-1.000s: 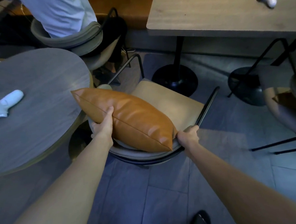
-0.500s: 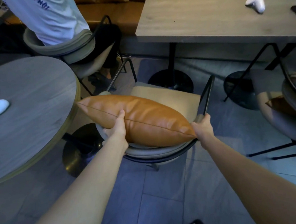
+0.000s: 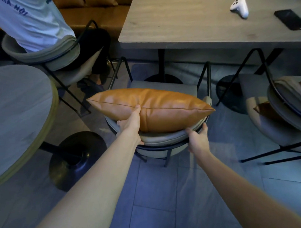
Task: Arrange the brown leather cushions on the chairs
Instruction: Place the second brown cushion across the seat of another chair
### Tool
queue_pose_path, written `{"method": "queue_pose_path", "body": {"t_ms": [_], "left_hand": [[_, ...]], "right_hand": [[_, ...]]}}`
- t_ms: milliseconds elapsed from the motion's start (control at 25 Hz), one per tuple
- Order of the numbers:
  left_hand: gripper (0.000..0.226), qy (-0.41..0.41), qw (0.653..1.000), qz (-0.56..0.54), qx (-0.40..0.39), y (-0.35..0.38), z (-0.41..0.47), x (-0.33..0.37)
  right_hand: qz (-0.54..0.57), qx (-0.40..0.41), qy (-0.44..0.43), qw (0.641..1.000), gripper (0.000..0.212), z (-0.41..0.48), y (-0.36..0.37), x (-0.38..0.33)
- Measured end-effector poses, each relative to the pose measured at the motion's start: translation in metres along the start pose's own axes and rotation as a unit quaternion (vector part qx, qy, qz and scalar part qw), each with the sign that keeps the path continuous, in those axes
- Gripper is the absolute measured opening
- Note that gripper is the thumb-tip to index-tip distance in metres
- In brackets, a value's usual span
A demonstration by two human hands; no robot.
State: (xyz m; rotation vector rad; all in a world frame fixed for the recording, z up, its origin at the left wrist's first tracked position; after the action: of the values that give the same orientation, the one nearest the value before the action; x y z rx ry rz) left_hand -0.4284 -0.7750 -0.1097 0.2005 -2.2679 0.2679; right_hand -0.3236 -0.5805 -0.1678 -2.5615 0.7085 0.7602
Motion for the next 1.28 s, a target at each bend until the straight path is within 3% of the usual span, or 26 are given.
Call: {"method": "queue_pose_path", "body": {"t_ms": [160, 400, 600, 720, 760, 800, 880, 920, 960, 1080, 1280], "left_hand": [[0.097, 0.016, 0.999, -0.008, -0.032, 0.025, 0.005, 0.012], [0.091, -0.005, 0.997, -0.054, -0.053, 0.04, 0.012, 0.017], [0.124, 0.117, 0.992, -0.048, -0.023, 0.007, 0.049, 0.034], [0.133, 0.075, 0.993, -0.037, -0.078, -0.012, 0.078, 0.054], [0.129, 0.064, 0.993, -0.029, -0.098, -0.018, 0.085, 0.06], [0.121, 0.056, 0.991, -0.022, -0.12, -0.022, 0.092, 0.066], [0.107, 0.041, 0.987, -0.014, -0.154, -0.023, 0.097, 0.07], [0.104, 0.035, 0.986, -0.014, -0.165, -0.023, 0.1, 0.072], [0.103, 0.032, 0.985, -0.015, -0.172, -0.023, 0.103, 0.073], [0.097, 0.041, 0.982, -0.013, -0.182, -0.024, 0.113, 0.077], [0.078, 0.047, 0.98, -0.02, -0.194, -0.027, 0.122, 0.075]], "right_hand": [[-0.019, -0.061, 0.026, 0.998, 0.116, -0.002, 0.021, -0.007], [0.064, -0.072, 0.077, 0.992, 0.107, 0.012, 0.045, -0.017], [0.102, 0.016, 0.078, 0.992, 0.113, 0.018, 0.054, -0.028], [0.016, 0.12, 0.064, 0.991, 0.115, 0.01, 0.064, -0.031], [-0.073, 0.191, 0.028, 0.978, 0.109, 0.006, 0.066, -0.033], [-0.166, 0.282, -0.05, 0.943, 0.093, -0.001, 0.068, -0.036], [-0.32, 0.388, -0.285, 0.816, 0.039, -0.024, 0.079, -0.046], [-0.372, 0.372, -0.369, 0.766, 0.022, -0.033, 0.09, -0.048], [-0.419, 0.317, -0.405, 0.748, 0.027, -0.032, 0.104, -0.045], [-0.516, 0.137, -0.333, 0.777, 0.035, -0.024, 0.151, -0.043], [-0.54, 0.197, -0.37, 0.73, 0.024, -0.028, 0.198, -0.047]]}}
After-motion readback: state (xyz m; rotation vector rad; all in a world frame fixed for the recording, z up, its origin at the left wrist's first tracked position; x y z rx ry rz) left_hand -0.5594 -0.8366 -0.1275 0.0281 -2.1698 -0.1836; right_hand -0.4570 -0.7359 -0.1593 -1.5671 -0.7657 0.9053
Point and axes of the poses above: each hand's wrist, its own z-axis towards the middle knuckle, its own y-axis out of the palm, x = y × z, the point moved 4 cm from there along z, towards the middle knuckle, and after that the axes turned 12 degrees about y, right-handed, at the moved point
